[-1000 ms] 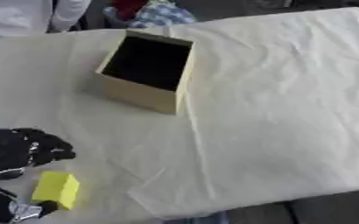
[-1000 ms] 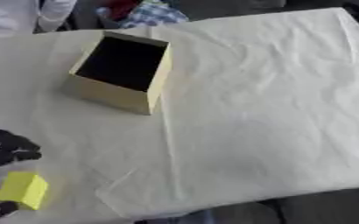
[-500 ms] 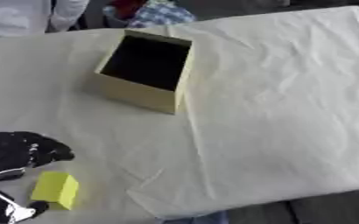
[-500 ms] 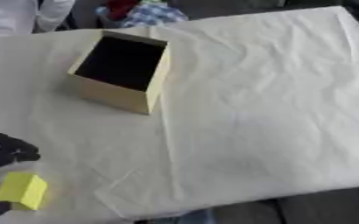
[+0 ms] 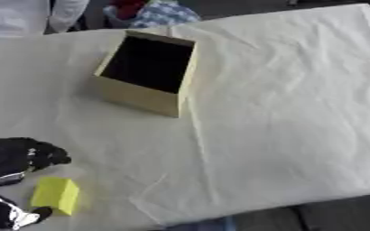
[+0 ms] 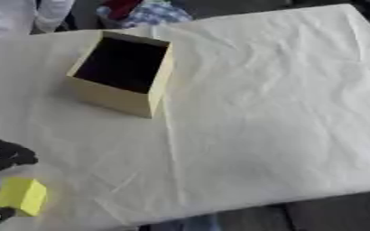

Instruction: Pick up objects on the table and place them in the box.

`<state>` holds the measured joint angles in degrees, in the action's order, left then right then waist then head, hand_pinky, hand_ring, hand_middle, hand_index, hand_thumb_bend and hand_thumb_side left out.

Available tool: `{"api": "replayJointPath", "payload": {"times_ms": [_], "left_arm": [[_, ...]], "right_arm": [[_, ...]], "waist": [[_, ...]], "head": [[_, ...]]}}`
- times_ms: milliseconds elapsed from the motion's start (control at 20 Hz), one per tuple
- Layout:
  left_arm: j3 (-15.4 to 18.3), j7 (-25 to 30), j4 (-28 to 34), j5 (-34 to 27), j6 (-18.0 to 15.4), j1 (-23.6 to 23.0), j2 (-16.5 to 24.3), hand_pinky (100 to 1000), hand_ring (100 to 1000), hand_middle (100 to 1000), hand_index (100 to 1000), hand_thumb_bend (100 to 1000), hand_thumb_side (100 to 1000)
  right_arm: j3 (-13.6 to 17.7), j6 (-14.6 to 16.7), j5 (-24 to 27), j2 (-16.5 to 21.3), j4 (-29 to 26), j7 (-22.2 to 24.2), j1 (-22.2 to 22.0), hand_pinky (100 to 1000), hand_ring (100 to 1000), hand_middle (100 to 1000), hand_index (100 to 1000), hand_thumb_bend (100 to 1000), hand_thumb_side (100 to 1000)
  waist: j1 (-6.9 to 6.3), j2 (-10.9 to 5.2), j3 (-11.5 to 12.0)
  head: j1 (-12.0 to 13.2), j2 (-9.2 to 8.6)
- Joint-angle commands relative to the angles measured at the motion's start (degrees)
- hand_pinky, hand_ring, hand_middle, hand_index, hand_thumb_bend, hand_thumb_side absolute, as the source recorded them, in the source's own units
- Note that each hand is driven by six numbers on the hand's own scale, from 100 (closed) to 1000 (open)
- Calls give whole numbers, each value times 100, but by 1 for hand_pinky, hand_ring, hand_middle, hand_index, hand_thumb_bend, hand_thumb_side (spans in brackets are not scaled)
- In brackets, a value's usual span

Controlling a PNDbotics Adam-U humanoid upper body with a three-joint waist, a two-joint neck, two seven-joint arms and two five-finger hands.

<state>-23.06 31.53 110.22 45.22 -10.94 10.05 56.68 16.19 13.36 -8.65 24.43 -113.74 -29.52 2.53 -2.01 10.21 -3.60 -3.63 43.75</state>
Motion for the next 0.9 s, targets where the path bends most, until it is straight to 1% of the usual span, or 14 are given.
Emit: {"api": "replayJointPath", "payload": {"times_ms": [50,200,250,300,350,400,450,500,550,650,700,750,900], "left_arm": [[-32,39,-67,70,15,65,69,928,952,920,999,342,691],[-61,48,-116,97,-5,86,51,928,952,920,999,342,691],[-75,50,-130,90,-10,91,29,890,927,875,939,266,635],[-90,50,-146,72,-11,103,4,890,927,875,939,266,635],[-92,39,-146,45,-7,115,-15,843,895,831,900,218,553],[-85,20,-133,8,6,120,-24,836,890,824,895,212,541],[-69,-3,-108,-32,22,123,-29,775,837,760,840,186,428],[-41,-32,-68,-80,40,121,-29,766,829,752,833,185,414],[-15,-55,-23,-128,57,116,-26,688,769,689,790,178,307],[64,-93,132,-269,80,82,-4,634,732,658,776,124,290],[108,-84,216,-347,93,55,14,621,720,652,775,110,287],[156,-61,307,-427,99,26,33,582,687,639,771,100,277],[327,-76,422,-670,38,-4,82,552,669,637,775,100,262]], "right_arm": [[32,0,24,68,-85,8,50,594,657,506,689,100,904],[30,1,27,64,-85,13,54,594,657,506,689,100,904],[31,0,29,60,-85,12,54,594,657,506,689,100,904],[33,-1,30,57,-85,10,52,594,657,506,689,100,904],[35,-3,30,54,-85,7,50,594,657,505,689,100,904],[37,-4,31,52,-85,4,48,594,657,505,689,100,903],[38,-4,30,50,-85,1,47,594,657,505,689,100,903],[39,-5,30,50,-85,-1,45,594,657,505,689,100,903],[39,-6,29,50,-85,-2,43,593,657,505,689,100,903],[40,-9,26,49,-85,-4,34,594,656,505,689,100,903],[42,-11,24,48,-85,-6,29,594,657,505,689,100,903],[45,-13,22,48,-85,-9,23,594,657,505,690,100,903],[51,-15,17,51,-85,-15,10,594,657,505,690,100,902]], "waist": [[4,-45,-16],[1,-43,-18],[1,-41,-26],[1,-40,-31],[0,-39,-31],[-1,-39,-30],[-2,-39,-28],[-3,-40,-24],[-4,-41,-20],[-3,-46,-11],[-3,-48,-7],[-2,-51,-2],[-2,-62,18]], "head": [[11,37],[10,37],[2,37],[-5,37],[-13,37],[-19,37],[-26,37],[-32,37],[-37,37],[-55,37],[-63,37],[-74,37],[-107,37]]}}
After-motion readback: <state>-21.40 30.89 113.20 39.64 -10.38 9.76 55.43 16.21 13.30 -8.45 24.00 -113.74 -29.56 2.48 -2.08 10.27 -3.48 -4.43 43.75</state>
